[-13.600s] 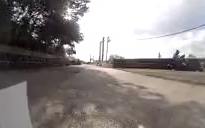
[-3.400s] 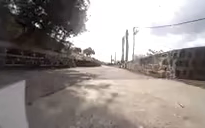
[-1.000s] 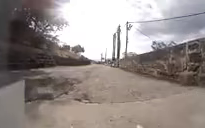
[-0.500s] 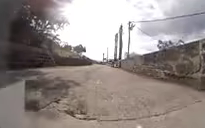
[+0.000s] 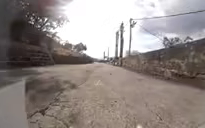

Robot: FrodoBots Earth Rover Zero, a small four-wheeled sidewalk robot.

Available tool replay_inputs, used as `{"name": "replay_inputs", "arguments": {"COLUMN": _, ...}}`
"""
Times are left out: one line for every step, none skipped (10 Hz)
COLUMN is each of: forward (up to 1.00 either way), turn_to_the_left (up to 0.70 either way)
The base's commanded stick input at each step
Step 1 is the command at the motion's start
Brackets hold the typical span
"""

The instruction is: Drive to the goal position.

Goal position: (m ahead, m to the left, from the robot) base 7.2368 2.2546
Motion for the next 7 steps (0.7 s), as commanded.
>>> {"name": "replay_inputs", "arguments": {"forward": 0.85, "turn_to_the_left": 0.0}}
{"name": "replay_inputs", "arguments": {"forward": 0.85, "turn_to_the_left": 0.0}}
{"name": "replay_inputs", "arguments": {"forward": 0.85, "turn_to_the_left": 0.0}}
{"name": "replay_inputs", "arguments": {"forward": 0.85, "turn_to_the_left": 0.0}}
{"name": "replay_inputs", "arguments": {"forward": 0.85, "turn_to_the_left": 0.0}}
{"name": "replay_inputs", "arguments": {"forward": 0.85, "turn_to_the_left": 0.0}}
{"name": "replay_inputs", "arguments": {"forward": 0.94, "turn_to_the_left": 0.0}}
